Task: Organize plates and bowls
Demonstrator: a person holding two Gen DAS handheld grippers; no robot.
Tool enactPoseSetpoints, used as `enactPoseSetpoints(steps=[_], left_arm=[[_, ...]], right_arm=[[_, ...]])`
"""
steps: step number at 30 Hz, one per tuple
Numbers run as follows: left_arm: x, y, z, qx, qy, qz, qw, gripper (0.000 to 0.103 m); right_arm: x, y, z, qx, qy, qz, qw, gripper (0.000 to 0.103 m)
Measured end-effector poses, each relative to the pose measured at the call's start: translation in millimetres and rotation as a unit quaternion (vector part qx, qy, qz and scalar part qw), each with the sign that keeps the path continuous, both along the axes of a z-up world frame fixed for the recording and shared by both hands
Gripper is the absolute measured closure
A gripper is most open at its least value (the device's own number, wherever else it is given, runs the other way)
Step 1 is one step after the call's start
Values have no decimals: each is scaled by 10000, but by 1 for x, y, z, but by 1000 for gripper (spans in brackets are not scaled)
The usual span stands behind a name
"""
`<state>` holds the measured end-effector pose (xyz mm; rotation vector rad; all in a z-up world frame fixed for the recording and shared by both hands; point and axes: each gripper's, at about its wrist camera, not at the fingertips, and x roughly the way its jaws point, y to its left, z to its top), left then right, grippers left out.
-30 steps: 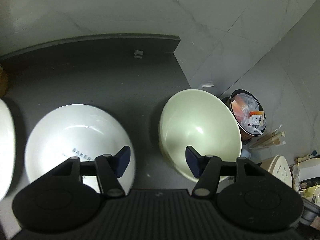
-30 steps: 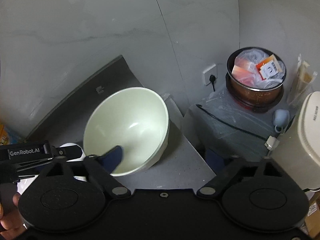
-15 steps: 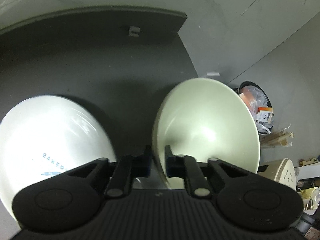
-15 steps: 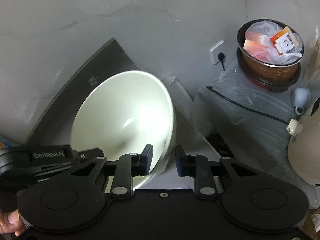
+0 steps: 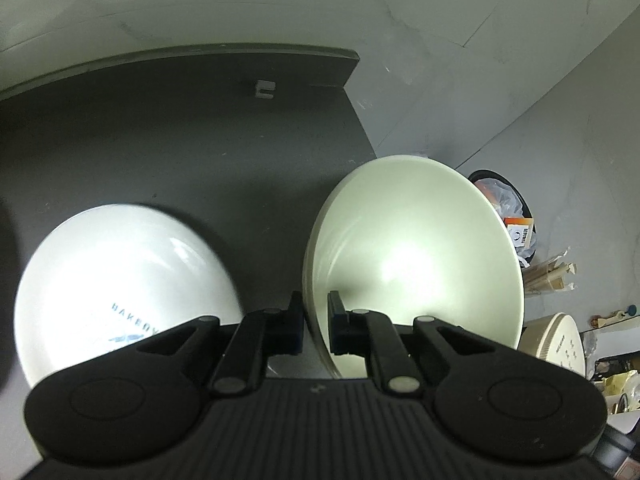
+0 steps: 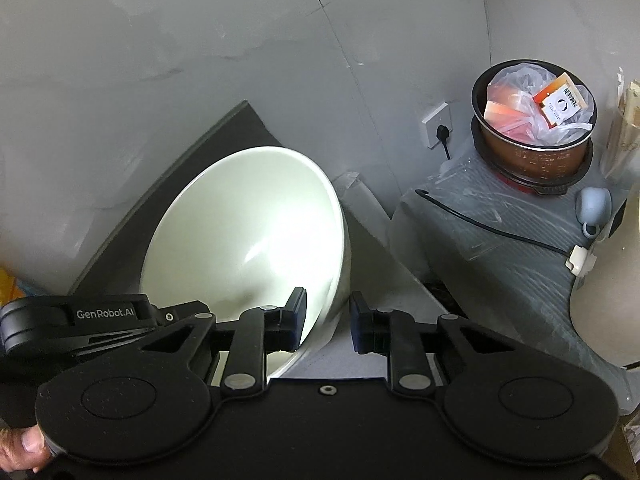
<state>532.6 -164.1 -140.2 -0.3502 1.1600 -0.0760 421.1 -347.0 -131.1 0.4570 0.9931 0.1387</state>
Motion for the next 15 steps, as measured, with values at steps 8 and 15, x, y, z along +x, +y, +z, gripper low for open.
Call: enactPoseSetpoints(steps=[8, 15], left_arm=[[-20, 13, 21, -11, -164, -107, 9998, 94], [-41, 26, 38, -73, -312, -174, 9993, 94]], right_arm=[[-23, 8, 19, -22, -148, -58, 9999, 80], [-43, 14, 35, -40, -300, -110, 9995, 80]])
